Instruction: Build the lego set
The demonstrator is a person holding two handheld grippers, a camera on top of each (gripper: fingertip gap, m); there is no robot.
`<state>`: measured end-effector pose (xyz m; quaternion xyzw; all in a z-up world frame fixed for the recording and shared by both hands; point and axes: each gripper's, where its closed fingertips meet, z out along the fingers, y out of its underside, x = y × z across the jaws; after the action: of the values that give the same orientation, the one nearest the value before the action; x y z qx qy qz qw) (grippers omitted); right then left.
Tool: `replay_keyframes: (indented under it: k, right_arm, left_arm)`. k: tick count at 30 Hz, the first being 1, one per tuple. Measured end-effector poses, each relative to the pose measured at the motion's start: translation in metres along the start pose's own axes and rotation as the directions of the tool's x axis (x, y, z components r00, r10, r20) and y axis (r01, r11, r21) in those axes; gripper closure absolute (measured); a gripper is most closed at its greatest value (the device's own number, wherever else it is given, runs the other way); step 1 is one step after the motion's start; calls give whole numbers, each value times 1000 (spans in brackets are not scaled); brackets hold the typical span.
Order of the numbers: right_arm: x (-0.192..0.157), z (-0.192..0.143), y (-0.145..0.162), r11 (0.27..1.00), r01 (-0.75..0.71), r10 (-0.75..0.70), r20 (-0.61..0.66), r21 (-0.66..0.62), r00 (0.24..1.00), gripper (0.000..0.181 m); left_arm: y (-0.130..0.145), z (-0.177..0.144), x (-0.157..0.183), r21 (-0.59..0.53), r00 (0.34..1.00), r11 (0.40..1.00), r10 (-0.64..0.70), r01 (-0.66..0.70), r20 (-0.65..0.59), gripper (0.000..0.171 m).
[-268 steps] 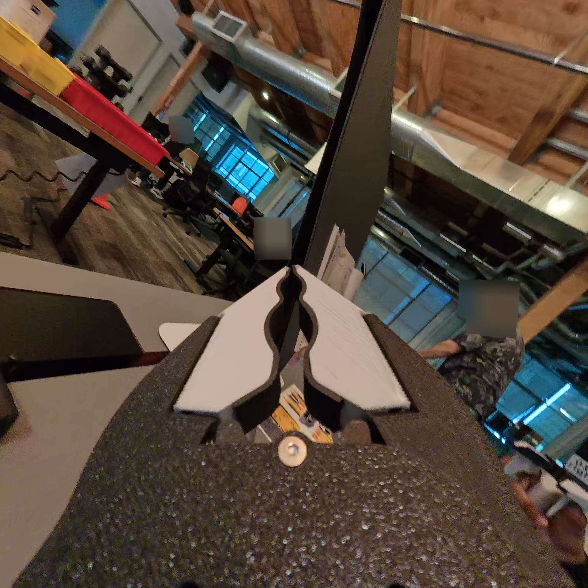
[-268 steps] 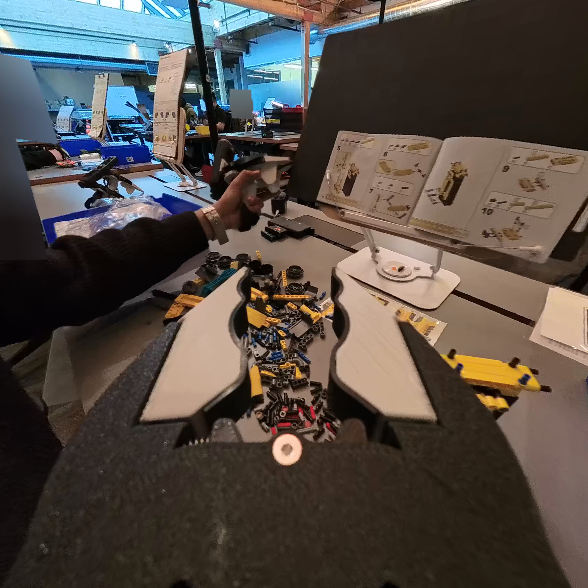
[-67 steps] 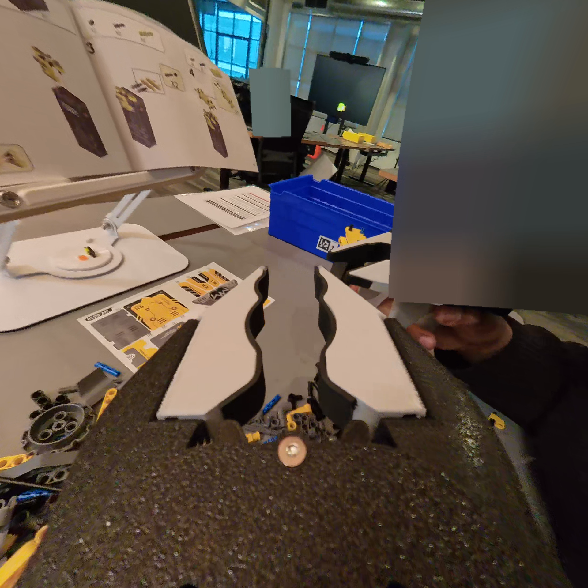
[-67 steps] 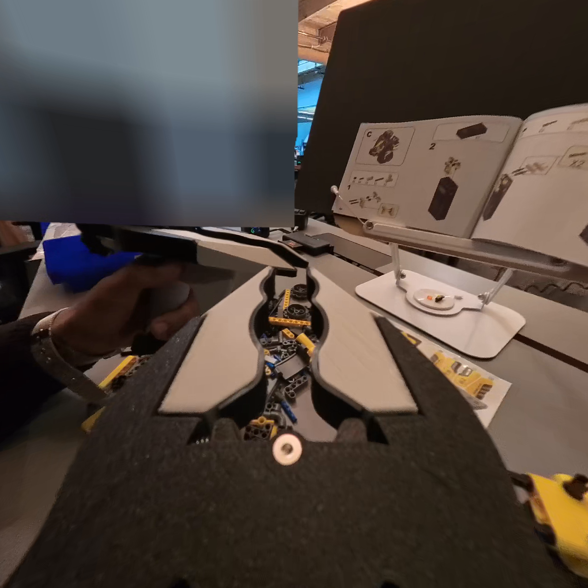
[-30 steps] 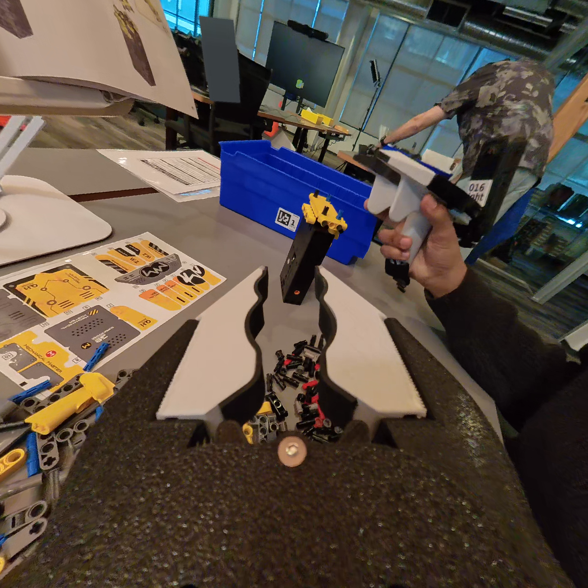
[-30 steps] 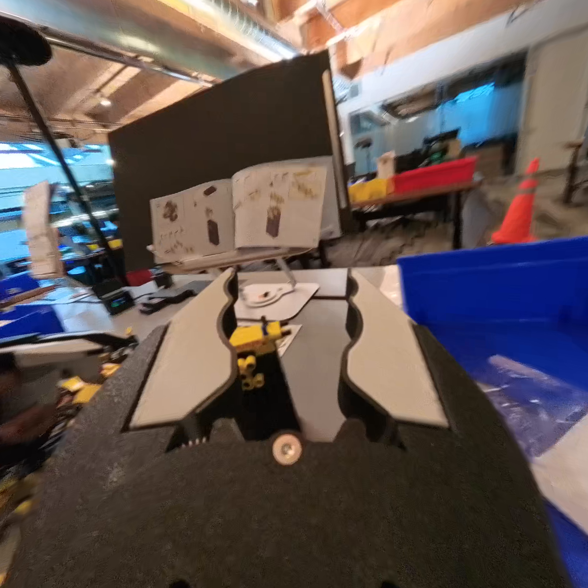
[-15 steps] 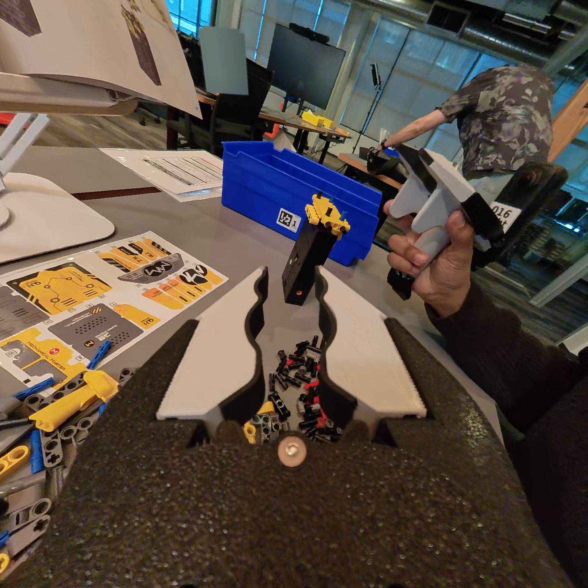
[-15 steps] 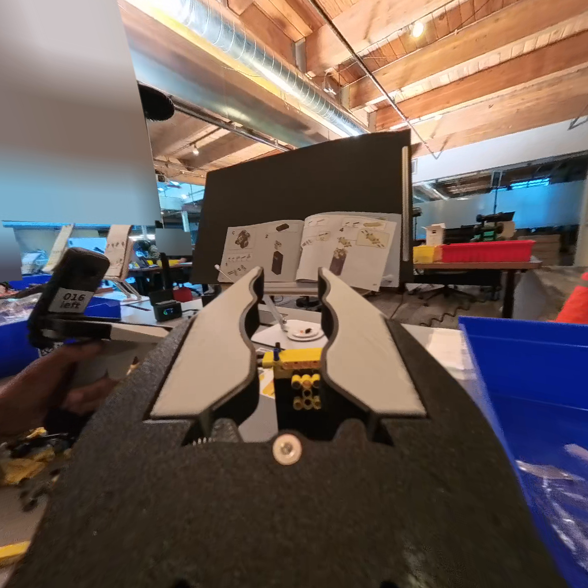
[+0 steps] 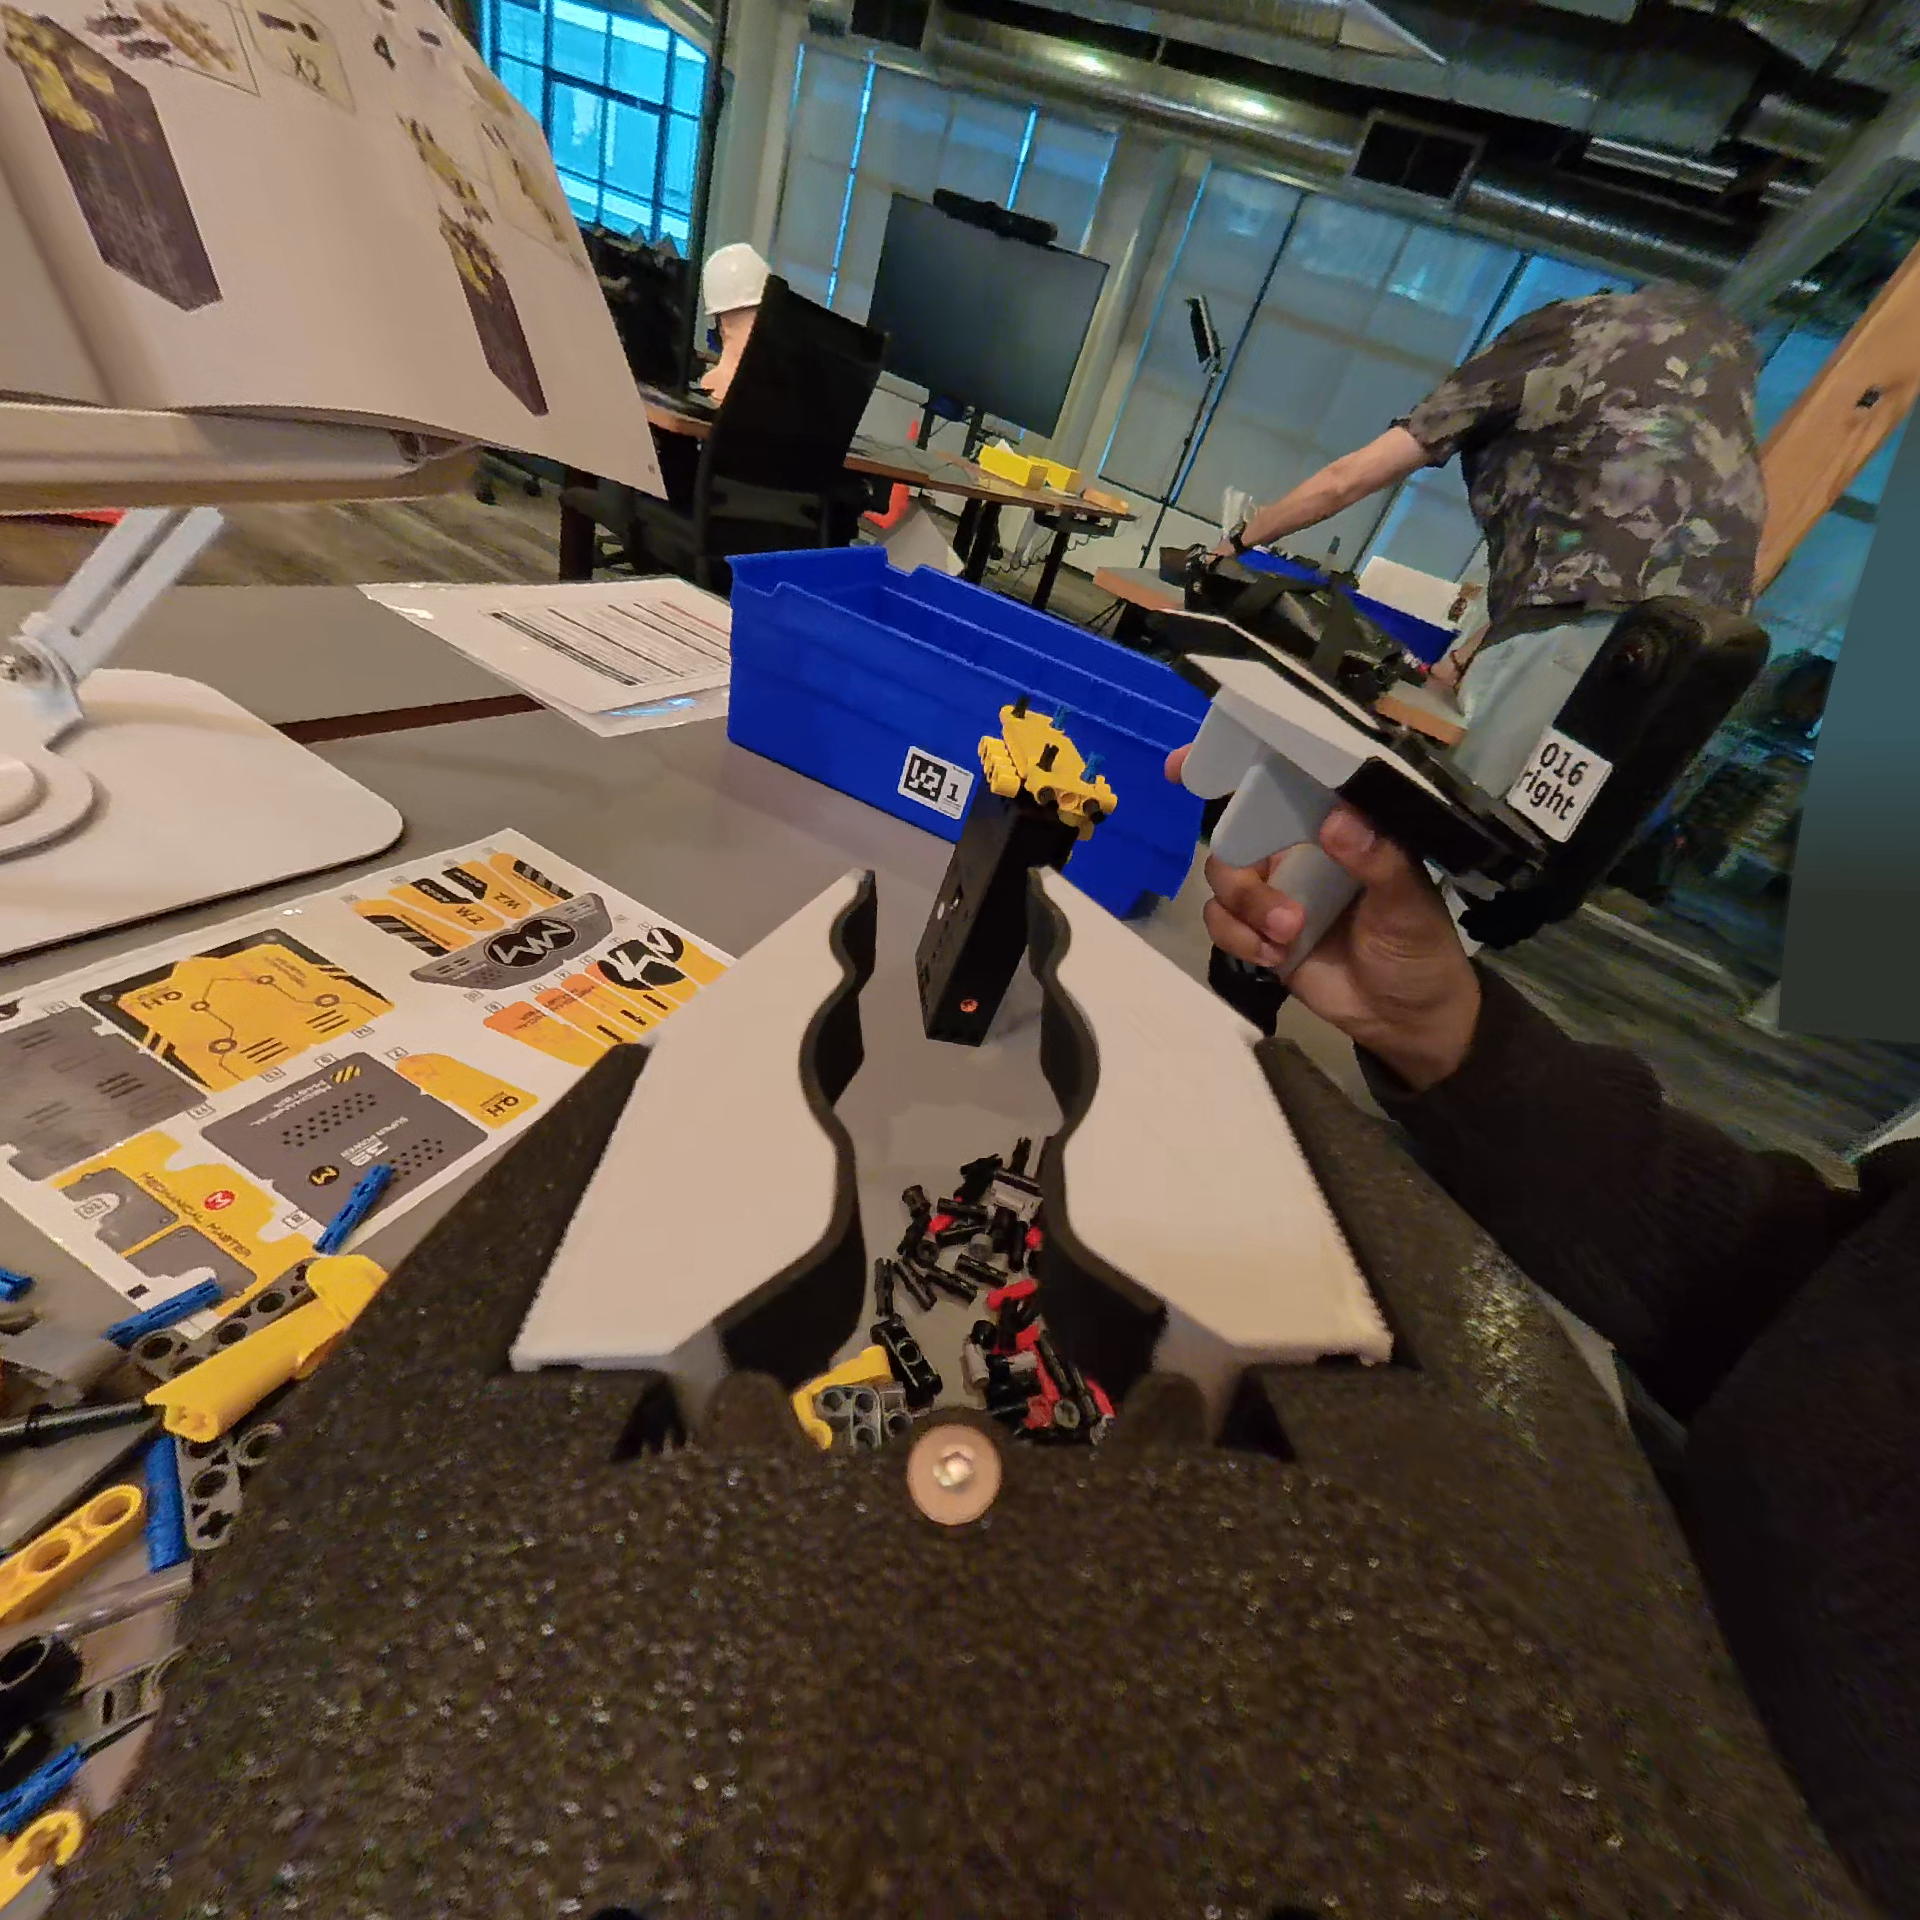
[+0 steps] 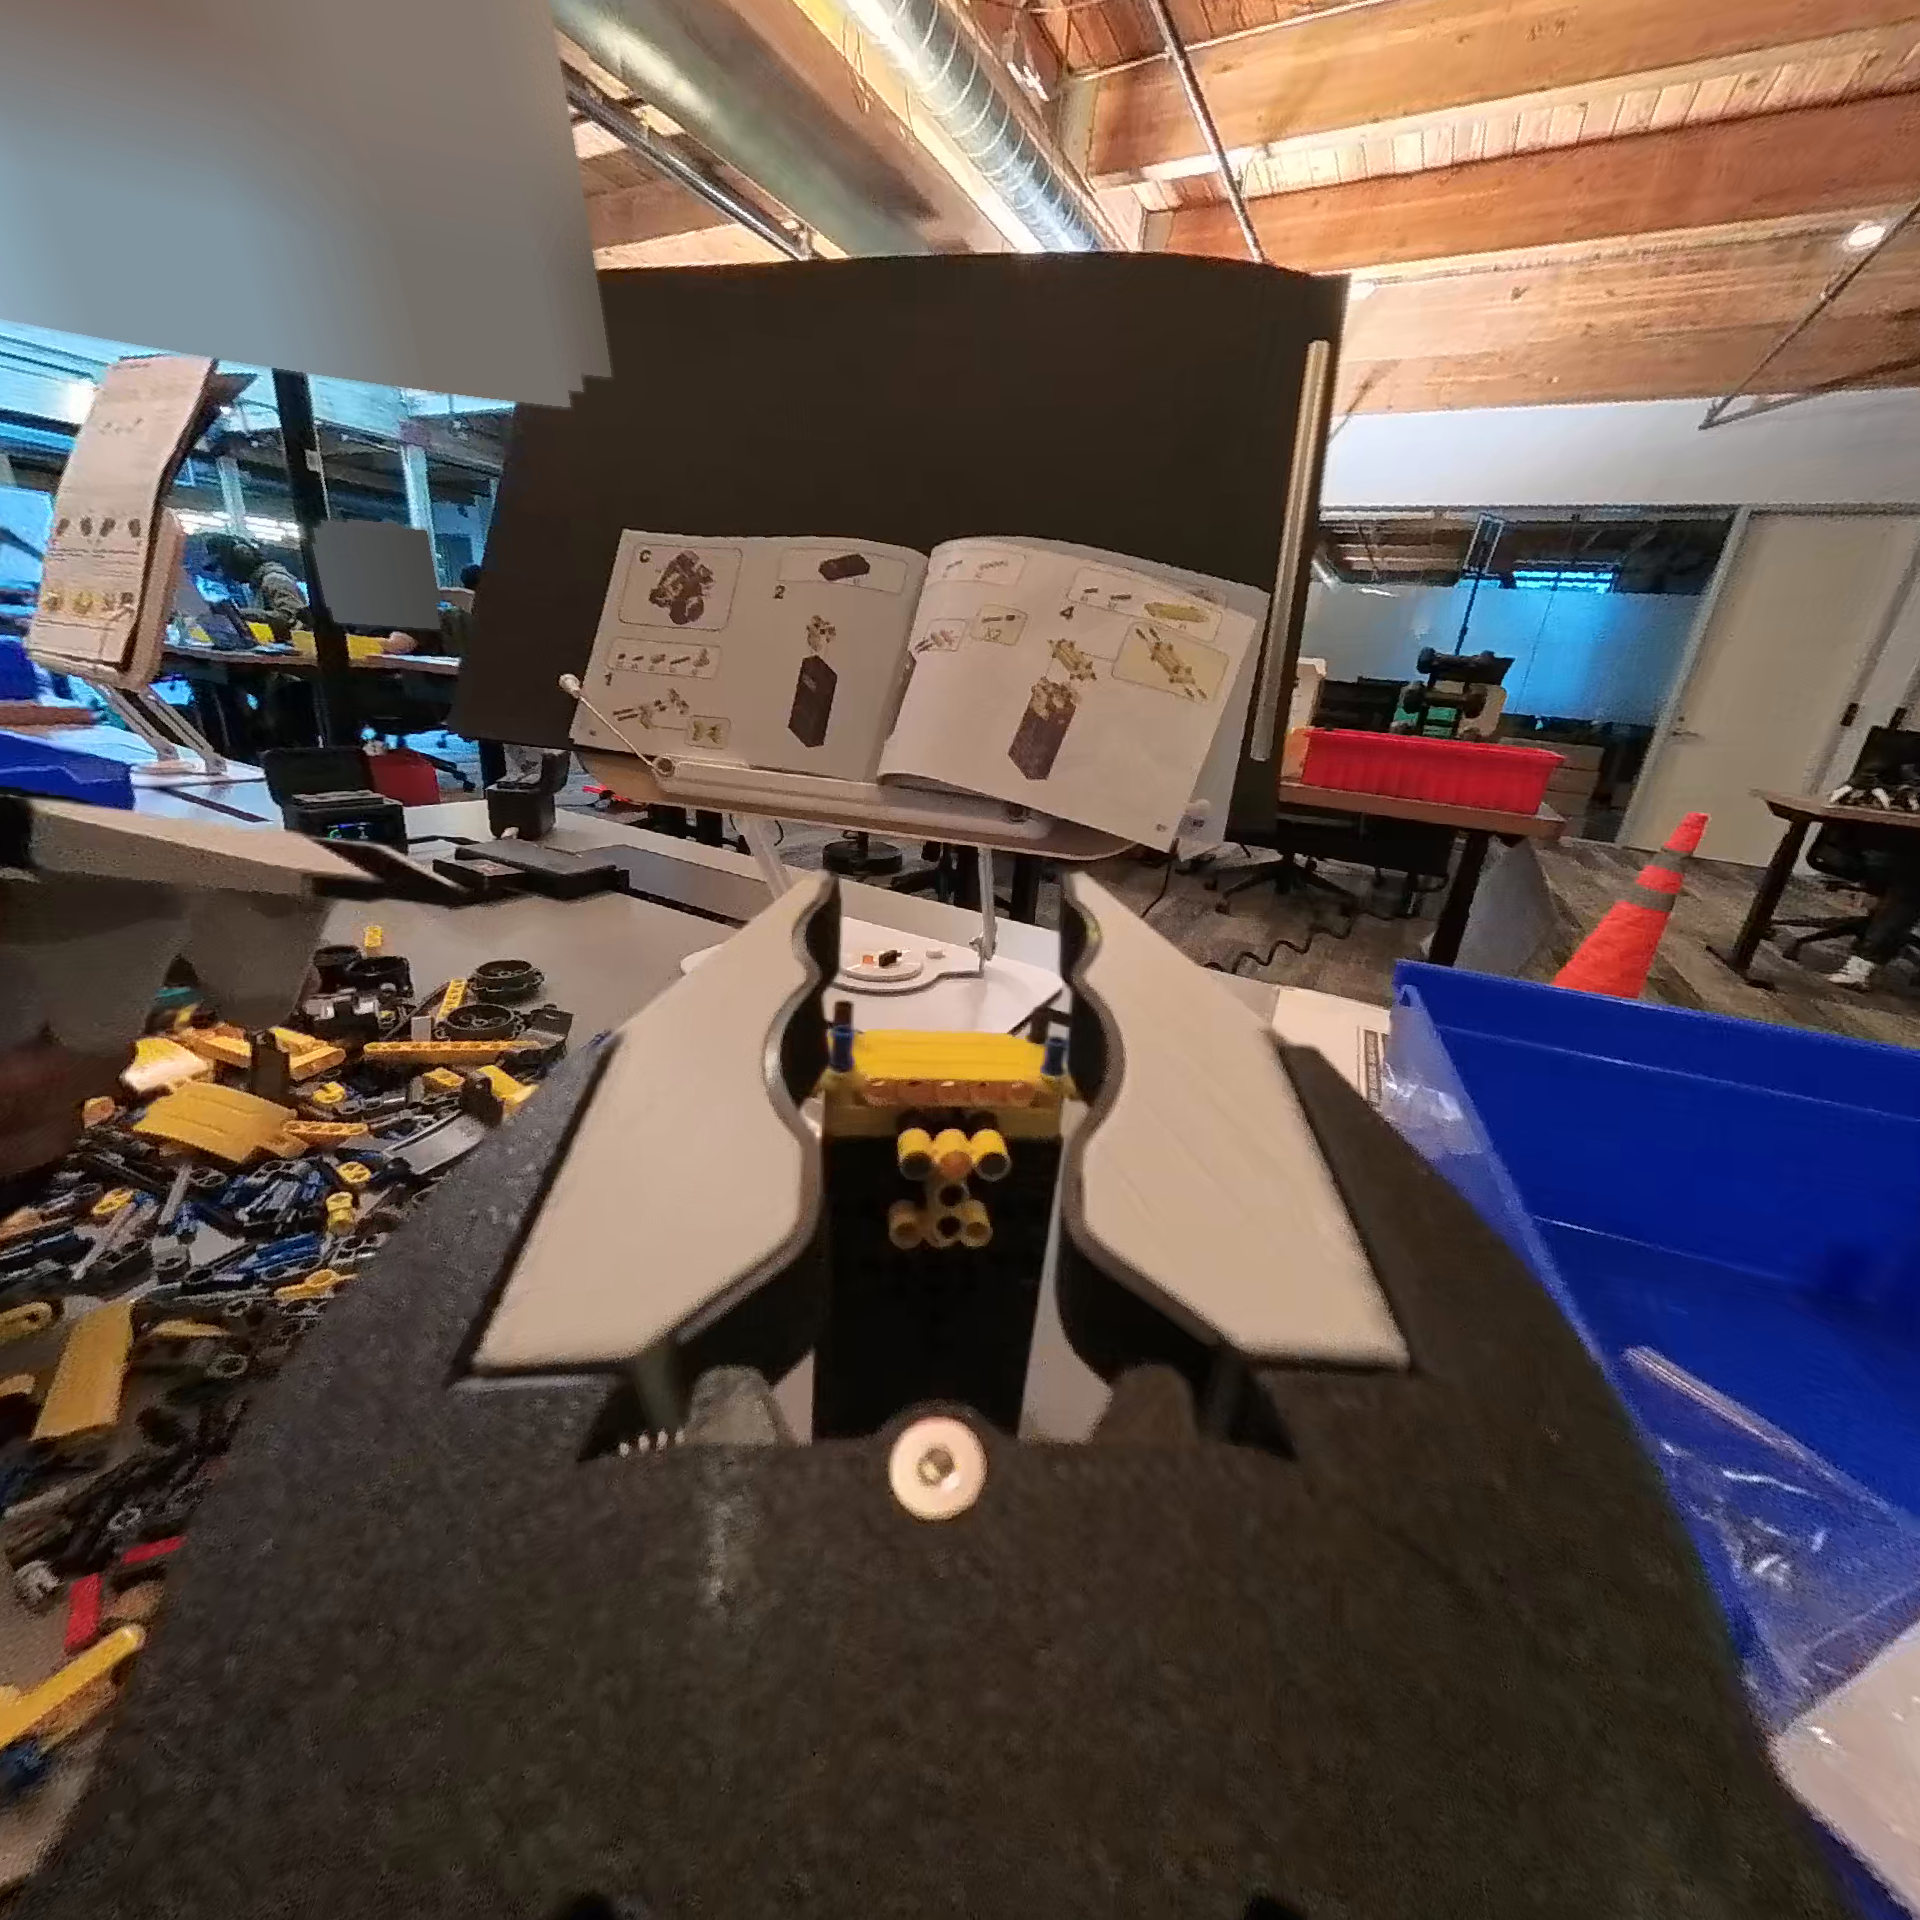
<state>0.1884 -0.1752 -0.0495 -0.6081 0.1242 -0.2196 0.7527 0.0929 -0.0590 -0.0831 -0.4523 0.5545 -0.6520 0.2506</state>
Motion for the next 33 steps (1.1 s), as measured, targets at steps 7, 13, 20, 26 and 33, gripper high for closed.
replay_keyframes:
  k: [7,13,20,26,33]
  right_arm:
    - [5,1,4,998,-59,59,-3,-8,998,139]
    - [5,5,12,997,-57,56,-11,-43,998,126]
    - [4,6,12,995,-84,84,-3,-49,996,119]
    - [3,6,11,995,-86,86,2,-49,996,119]
    - [5,6,10,994,-99,99,-4,-41,995,119]
  left_arm:
    - [-2,-1,2,12,999,999,-32,33,-23,143]
    - [0,0,1,3,999,999,-32,32,-21,143]
    - [5,3,-1,-15,998,999,-51,51,-24,143]
    - [6,2,-3,-12,998,998,-66,65,-25,143]
    - [5,2,-3,-9,997,997,-72,71,-28,143]
